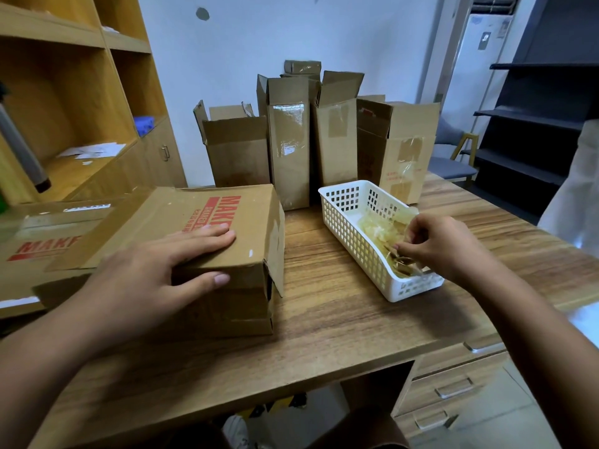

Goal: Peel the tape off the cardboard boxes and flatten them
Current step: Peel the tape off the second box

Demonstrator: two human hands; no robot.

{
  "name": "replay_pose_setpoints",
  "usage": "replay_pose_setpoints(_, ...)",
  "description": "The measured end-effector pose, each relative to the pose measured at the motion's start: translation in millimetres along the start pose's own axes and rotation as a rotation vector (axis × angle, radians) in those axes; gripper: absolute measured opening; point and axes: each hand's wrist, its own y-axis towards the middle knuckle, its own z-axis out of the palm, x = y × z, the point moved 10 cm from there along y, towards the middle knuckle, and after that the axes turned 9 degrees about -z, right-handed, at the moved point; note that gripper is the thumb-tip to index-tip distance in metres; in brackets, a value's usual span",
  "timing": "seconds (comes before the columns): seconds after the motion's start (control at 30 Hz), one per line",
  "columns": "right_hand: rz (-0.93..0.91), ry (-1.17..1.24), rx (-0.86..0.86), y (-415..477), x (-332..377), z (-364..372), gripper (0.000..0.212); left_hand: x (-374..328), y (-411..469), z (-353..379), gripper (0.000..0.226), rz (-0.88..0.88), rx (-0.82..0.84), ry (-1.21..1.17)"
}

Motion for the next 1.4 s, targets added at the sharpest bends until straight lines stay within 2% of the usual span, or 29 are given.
replay_pose_setpoints(0.2, -0.008, -0.109, -0.005, 0.2, 4.9, 0.9, 0.031, 1.5, 0.7, 1.1, 0.072, -0.007, 0.012, -0.009)
replay_pose_setpoints(0.37, 0.020, -0.123, -0.013, 1.8, 3.3, -2.2, 0.061, -1.7, -0.8, -0.5, 0.069, -0.001, 0.009, -0.006)
replay_pose_setpoints(0.47, -0.028, -0.168, -0.016, -0.7, 7.8, -1.4, 0.049, -4.2, -2.5, -2.3, 0.070, 0.005, 0.000, -0.005)
replay_pose_setpoints(0.63, -0.156, -0.157, -0.122, -8.5, 19.9, -14.6, 0.010, -8.9, -3.0, -5.1, 0.066, 0.016, -0.018, 0.020)
replay_pose_setpoints(0.73, -0.209, -0.150, -0.316, -18.1, 30.7, -38.9, 0.015, -8.9, -4.1, -6.8, 0.063, 0.027, -0.035, 0.014)
replay_pose_setpoints(0.83, -0.265, 0.058, -0.389, -32.1, 49.4, -46.0, 0.018, -7.6, -4.0, -6.5, 0.063, 0.038, -0.023, -0.011)
replay_pose_setpoints(0.97, -0.422, 0.306, -0.233, -41.3, 89.4, -6.0, 0.020, -6.0, -6.9, -9.3, 0.058, 0.069, -0.010, -0.067)
replay_pose_setpoints(1.1, -0.603, 0.310, -0.076, -40.2, 127.6, 37.3, 0.034, -6.4, -15.4, -15.9, 0.046, 0.102, -0.040, -0.172)
replay_pose_setpoints(1.23, -0.568, 0.365, -0.022, -26.0, 149.7, 55.8, 0.044, -11.2, -24.9, -19.8, 0.039, 0.158, -0.052, -0.259)
replay_pose_setpoints(1.33, -0.474, 0.424, 0.044, -8.7, 151.0, 66.3, 0.043, -13.4, -31.2, -21.9, 0.037, 0.196, -0.067, -0.281)
replay_pose_setpoints(1.4, -0.475, 0.432, 0.073, -3.4, 151.0, 71.0, 0.038, -15.0, -34.2, -22.8, 0.036, 0.208, -0.084, -0.276)
